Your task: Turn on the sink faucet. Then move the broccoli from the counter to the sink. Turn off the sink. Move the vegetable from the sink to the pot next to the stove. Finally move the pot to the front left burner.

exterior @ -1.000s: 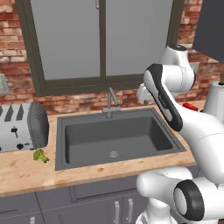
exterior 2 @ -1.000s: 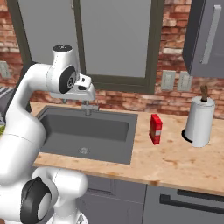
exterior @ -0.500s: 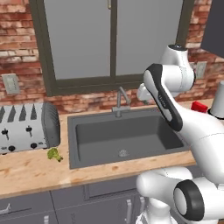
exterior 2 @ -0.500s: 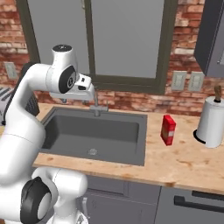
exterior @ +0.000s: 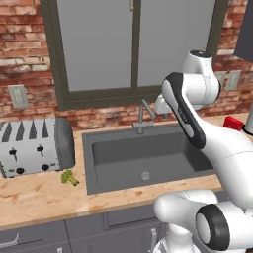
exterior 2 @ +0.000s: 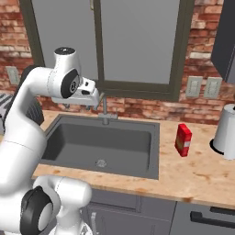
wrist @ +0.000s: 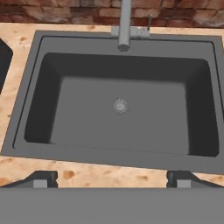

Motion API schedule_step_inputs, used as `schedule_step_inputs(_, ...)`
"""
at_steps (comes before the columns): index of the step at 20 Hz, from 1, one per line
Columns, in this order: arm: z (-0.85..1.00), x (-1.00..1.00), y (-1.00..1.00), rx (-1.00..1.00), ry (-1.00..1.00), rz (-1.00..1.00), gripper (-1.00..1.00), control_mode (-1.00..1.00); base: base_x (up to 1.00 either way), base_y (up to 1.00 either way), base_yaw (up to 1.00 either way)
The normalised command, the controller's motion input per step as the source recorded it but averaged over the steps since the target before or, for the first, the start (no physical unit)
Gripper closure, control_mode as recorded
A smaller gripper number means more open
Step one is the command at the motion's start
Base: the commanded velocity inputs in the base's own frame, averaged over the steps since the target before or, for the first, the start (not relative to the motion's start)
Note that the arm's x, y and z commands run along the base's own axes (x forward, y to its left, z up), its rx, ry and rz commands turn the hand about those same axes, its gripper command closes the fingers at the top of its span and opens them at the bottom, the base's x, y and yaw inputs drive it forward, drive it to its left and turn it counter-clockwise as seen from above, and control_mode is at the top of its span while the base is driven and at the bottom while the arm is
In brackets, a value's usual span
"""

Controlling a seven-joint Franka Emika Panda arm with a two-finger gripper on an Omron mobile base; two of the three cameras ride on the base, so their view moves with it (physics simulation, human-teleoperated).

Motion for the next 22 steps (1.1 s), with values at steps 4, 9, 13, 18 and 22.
schedule_step_inputs(4, 0.00, 0.00, 0.00, 0.00, 0.00, 0.00, -1.00, 1.00, 0.51, 0.00, 0.00)
schedule_step_inputs(9, 0.00, 0.00, 0.00, 0.00, 0.00, 0.00, -1.00, 1.00, 0.38, 0.00, 0.00)
schedule_step_inputs(13, -0.06, 0.00, -0.03, 0.00, 0.00, 0.00, -1.00, -1.00, 0.11, -0.01, 0.00)
schedule_step_inputs(18, -0.54, -0.03, -0.59, 0.02, -0.06, 0.02, -1.00, -1.00, 0.00, 0.00, 0.00)
schedule_step_inputs(22, -0.67, -0.07, -0.97, 0.08, -0.11, 0.06, -1.00, -1.00, 0.00, 0.00, 0.00)
